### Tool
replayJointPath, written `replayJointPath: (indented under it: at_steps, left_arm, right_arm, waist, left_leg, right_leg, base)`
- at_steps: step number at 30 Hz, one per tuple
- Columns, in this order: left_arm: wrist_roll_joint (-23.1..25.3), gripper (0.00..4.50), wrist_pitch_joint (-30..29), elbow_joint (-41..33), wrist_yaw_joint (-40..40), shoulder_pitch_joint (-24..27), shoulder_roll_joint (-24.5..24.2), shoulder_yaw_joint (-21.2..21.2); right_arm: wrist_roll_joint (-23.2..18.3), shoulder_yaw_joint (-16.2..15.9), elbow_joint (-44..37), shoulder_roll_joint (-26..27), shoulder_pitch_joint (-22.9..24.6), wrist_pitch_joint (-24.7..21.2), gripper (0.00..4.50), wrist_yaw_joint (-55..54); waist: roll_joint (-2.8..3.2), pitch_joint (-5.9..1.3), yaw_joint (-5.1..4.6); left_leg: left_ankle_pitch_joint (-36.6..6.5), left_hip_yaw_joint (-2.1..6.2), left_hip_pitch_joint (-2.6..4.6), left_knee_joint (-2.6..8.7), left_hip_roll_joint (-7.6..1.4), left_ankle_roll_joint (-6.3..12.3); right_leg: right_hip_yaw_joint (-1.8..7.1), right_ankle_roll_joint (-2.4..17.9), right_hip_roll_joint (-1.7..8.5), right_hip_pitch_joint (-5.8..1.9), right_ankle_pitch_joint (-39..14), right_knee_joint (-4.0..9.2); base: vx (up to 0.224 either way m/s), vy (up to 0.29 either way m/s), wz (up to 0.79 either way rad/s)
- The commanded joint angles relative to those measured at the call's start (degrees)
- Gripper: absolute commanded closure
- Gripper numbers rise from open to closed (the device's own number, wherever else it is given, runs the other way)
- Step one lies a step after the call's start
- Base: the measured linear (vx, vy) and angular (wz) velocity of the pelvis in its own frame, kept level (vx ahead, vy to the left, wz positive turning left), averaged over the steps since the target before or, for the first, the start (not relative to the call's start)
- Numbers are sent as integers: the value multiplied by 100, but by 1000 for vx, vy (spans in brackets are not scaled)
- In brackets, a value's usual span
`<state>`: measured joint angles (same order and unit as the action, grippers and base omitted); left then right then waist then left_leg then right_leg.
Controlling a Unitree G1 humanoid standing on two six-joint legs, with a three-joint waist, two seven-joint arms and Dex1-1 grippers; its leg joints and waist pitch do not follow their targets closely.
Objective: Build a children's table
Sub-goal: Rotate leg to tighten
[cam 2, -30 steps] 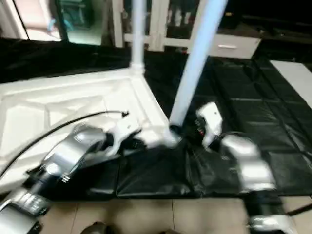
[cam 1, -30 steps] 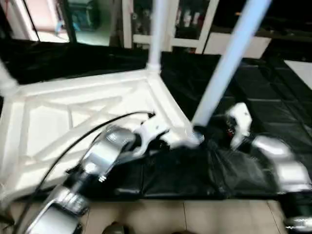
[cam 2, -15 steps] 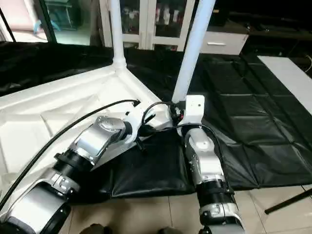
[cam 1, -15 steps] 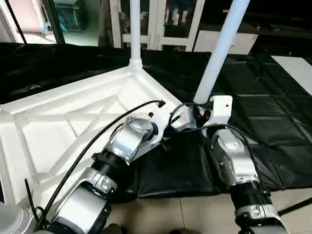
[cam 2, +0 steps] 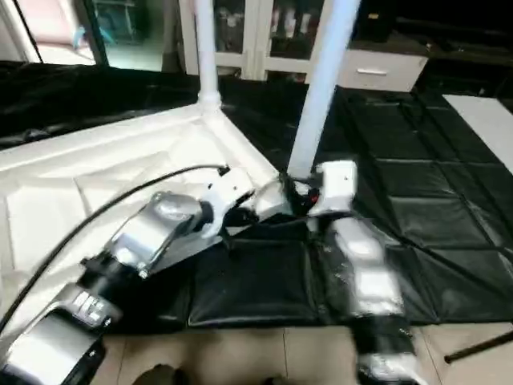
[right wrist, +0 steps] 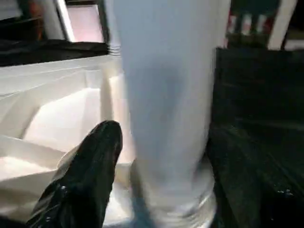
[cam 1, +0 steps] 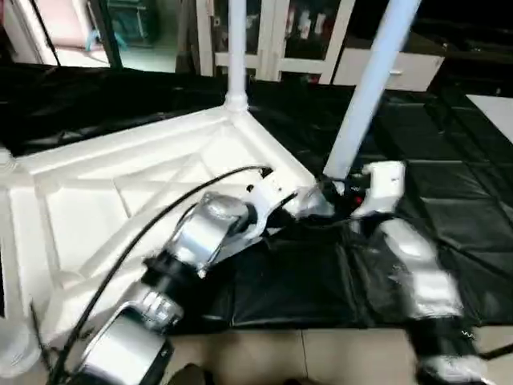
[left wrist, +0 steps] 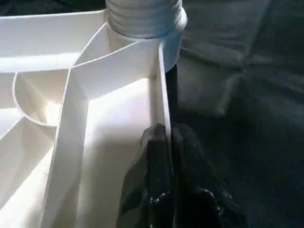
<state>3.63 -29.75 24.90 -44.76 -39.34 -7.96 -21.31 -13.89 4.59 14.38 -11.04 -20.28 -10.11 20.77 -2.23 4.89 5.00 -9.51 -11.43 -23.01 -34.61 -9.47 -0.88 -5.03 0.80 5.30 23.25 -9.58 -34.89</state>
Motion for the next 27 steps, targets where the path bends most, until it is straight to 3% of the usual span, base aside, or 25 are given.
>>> replayJointPath:
  at_steps: [1, 4, 7, 8, 10, 12, 14, 16, 17, 18, 21, 27]
  left_arm:
    - [-225, 450, 352, -510, -350, -40, -2, -92]
    - [-310, 450, 437, -868, -716, 271, -296, -192]
    - [-356, 450, 374, -990, -810, 394, -400, -197]
    - [-457, 450, 410, -1173, -1033, 552, -524, -211]
    - [-559, 450, 493, -1406, -1276, 716, -649, -233]
    - [-686, 450, 420, -1650, -1474, 859, -754, -243]
    - [-782, 450, 506, -1872, -1730, 987, -880, -302]
    - [-810, 450, 502, -1932, -1782, 1018, -910, -316]
    - [-799, 450, 528, -1961, -1804, 1048, -966, -324]
    - [-799, 450, 528, -1961, -1804, 1048, -966, -324]
    - [-785, 450, 523, -2010, -1840, 1069, -1036, -298]
    - [-777, 450, 477, -2106, -1909, 1092, -1099, -271]
  right_arm:
    - [-69, 107, -280, -165, 77, -160, 98, 128]
    - [-276, 44, -739, -695, 355, -565, 66, 810]
    - [-333, -34, -914, -956, 477, -689, 66, 1173]
    - [-474, -61, -1078, -1217, 598, -840, 66, 1569]
    - [-572, -163, -1232, -1525, 742, -941, 66, 2051]
    - [-659, -295, -1309, -1814, 878, -973, 66, 2552]
    - [-858, -358, -1314, -2017, 986, -1096, 66, 3069]
    - [-917, -366, -1331, -2068, 1017, -1147, 66, 3195]
    - [-881, -449, -1205, -2200, 1066, -1068, 66, 3492]
    - [-881, -449, -1205, -2200, 1066, -1068, 66, 3492]
    - [-905, -497, -992, -2325, 1027, -1022, 66, 3785]
    - [-892, -452, -658, -2226, 793, -839, 82, 3878]
  waist:
    - [-2, -483, -7]
    - [2, -469, 13]
    - [7, -461, 20]
    - [15, -445, 5]
    - [-12, -439, 14]
    - [-1, -434, 21]
    - [-61, -428, 6]
    - [-31, -416, 20]
    - [-70, -412, 9]
    - [-51, -405, 16]
    - [-83, -387, 4]
    - [-61, -375, -10]
  left_leg:
    - [-1103, 182, 211, 442, -423, 219]
    - [-1341, 194, 223, 463, -443, 120]
    - [-1514, 197, 232, 474, -452, 48]
    - [-1712, 202, 222, 478, -435, -16]
    - [-1758, 214, 216, 478, -450, -26]
    - [-1754, 216, 214, 482, -464, -1]
    - [-1865, 214, 217, 475, -448, 11]
    - [-1880, 217, 229, 470, -453, 20]
    - [-1904, 220, 220, 468, -449, 11]
    - [-1933, 229, 226, 467, -451, -5]
    - [-2023, 235, 233, 462, -444, -24]
    - [-2052, 251, 237, 463, -437, -51]
  right_leg:
    - [336, 1137, 444, -260, -1020, 415]
    - [340, 1054, 450, -245, -1330, 449]
    - [341, 1021, 447, -242, -1459, 460]
    - [340, 968, 472, -230, -1819, 508]
    - [345, 882, 482, -240, -2006, 531]
    - [353, 865, 479, -239, -2004, 521]
    - [338, 845, 484, -223, -2275, 555]
    - [345, 817, 497, -201, -2454, 583]
    - [334, 788, 494, -196, -2554, 586]
    - [331, 750, 503, -191, -2681, 602]
    - [325, 688, 510, -170, -2908, 630]
    - [311, 640, 508, -147, -3067, 649]
  base:
    - [0, 0, 0]
    - [0, 0, 0]
    - [0, 0, 0]
    - [0, 0, 0]
    - [0, 0, 0]
    - [0, 0, 0]
    - [0, 0, 0]
    - [0, 0, 0]
    - [0, 0, 0]
    - [0, 0, 0]
    - [0, 0, 0]
    - [0, 0, 0]
